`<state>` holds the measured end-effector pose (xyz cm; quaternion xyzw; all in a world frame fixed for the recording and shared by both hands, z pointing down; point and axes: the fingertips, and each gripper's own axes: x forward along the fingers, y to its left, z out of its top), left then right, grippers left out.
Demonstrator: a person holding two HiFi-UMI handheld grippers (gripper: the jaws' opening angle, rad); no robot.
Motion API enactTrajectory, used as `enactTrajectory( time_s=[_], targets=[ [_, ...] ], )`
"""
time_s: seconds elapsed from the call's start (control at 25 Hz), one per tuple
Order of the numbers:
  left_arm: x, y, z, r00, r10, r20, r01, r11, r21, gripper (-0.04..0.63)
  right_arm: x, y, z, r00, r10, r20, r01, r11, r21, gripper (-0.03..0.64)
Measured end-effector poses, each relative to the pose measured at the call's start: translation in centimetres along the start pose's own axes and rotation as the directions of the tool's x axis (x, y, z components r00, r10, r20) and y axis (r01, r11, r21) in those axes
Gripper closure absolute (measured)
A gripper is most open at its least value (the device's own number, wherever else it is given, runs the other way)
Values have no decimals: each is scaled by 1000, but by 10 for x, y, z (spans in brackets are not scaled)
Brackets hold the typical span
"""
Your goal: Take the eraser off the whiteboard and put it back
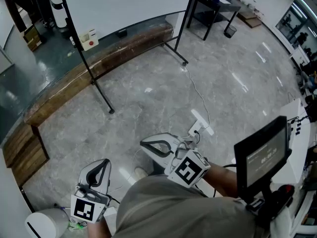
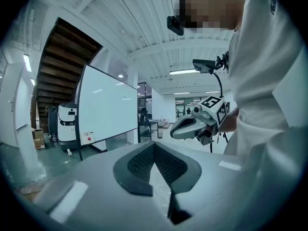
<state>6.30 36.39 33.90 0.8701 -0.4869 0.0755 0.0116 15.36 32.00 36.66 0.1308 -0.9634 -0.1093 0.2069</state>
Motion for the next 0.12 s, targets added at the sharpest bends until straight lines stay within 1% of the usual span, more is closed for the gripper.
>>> enactTrajectory(
  time_s=[0.12],
  targets=[
    [-1,3,-3,1000,9,-2,-9,1000,-4,591,3,0,0,1000,5,-4,-5,1000,0,614]
  ],
)
